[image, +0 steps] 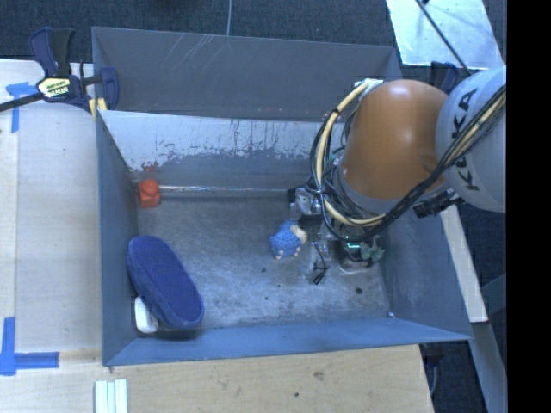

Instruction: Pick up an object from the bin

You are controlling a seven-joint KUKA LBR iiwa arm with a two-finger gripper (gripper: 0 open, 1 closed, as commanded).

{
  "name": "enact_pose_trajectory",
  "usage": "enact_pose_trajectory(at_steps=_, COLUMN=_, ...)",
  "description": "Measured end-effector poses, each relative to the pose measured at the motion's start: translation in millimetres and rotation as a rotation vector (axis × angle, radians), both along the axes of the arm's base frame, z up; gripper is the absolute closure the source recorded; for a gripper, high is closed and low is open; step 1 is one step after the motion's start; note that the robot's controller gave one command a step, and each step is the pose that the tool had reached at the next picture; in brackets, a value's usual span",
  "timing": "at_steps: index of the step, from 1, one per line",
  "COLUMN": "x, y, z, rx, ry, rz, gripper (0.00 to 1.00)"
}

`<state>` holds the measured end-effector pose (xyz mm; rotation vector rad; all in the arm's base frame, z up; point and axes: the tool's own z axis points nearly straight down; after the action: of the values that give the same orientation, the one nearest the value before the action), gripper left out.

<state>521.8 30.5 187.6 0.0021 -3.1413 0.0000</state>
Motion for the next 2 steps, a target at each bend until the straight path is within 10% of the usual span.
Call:
enact_pose_trajectory(at_steps=1, x=57.3, y=-5.4, z=-78.2, rx=0.0, ry=-0.002, rz=0.064, gripper=0.0)
enact_pose_trajectory(at_steps=2, x=60.3, y=-9.3, z=-120.1, rx=0.0, ry=0.0, rz=0.105, gripper=0.0)
